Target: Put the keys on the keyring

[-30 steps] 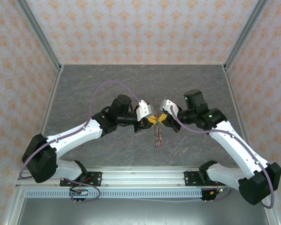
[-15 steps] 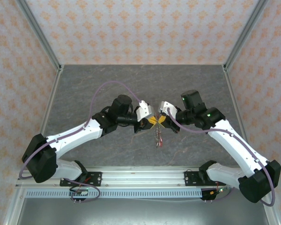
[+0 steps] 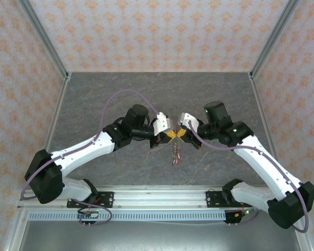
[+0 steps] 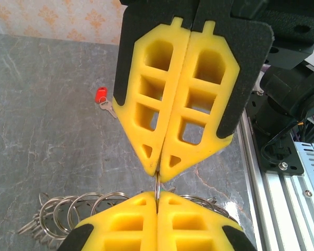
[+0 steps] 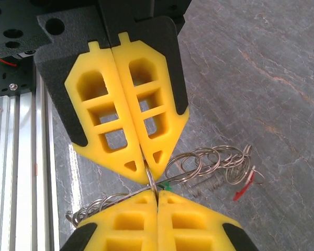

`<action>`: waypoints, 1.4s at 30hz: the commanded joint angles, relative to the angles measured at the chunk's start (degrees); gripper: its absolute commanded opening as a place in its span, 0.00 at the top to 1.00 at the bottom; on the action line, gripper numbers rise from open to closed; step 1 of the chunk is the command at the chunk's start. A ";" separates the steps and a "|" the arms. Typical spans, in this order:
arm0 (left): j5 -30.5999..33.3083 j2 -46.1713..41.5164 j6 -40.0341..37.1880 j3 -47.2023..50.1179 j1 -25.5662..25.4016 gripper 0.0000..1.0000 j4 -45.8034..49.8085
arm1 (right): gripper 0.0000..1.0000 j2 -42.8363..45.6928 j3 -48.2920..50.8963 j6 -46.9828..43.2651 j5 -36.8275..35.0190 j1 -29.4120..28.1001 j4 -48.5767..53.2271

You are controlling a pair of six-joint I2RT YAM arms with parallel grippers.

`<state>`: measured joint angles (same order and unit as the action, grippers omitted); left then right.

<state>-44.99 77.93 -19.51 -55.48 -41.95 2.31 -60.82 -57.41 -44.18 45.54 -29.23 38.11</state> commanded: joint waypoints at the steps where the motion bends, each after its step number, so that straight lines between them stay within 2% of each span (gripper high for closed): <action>1: -1.33 0.55 0.94 0.08 -0.41 1.00 -2.89 | 1.00 1.33 0.55 1.17 1.92 -0.52 -5.06; 6: -1.17 0.38 3.09 1.60 -0.28 1.00 -7.36 | 0.97 1.83 3.47 2.36 1.04 -0.47 -7.59; 13: -0.80 0.49 6.25 4.20 -0.15 1.00 -13.83 | 0.87 2.55 8.68 4.89 2.30 -0.34 -13.23; 24: 0.30 0.87 11.21 8.21 0.03 1.00 -23.14 | 0.86 3.14 17.65 12.57 6.55 2.63 -27.94; 26: 0.26 1.21 11.75 8.49 0.10 1.00 -23.96 | 0.93 3.38 18.38 12.98 7.89 3.42 -28.75; 29: 0.66 1.57 11.62 8.27 0.07 1.00 -23.00 | 1.00 3.16 17.96 13.36 8.50 4.33 -28.19; 31: 1.60 1.69 10.34 7.42 0.06 1.00 -20.04 | 1.00 3.16 16.76 12.12 8.42 4.37 -26.23; 33: 3.77 1.87 7.85 5.57 0.03 0.88 -13.69 | 1.00 2.88 14.93 10.09 8.27 4.38 -22.83; 36: 6.68 1.99 2.95 3.06 -0.32 0.84 -5.12 | 1.00 2.04 11.57 5.78 7.08 4.39 -16.67; 42: 6.10 1.63 1.33 2.09 -0.41 0.79 -2.80 | 1.00 0.29 6.01 -1.57 3.86 3.67 -7.23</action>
<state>-39.53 79.99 -15.57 -51.64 -41.93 -4.10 -60.51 -48.01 -40.40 50.41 -25.08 25.98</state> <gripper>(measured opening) 0.204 0.040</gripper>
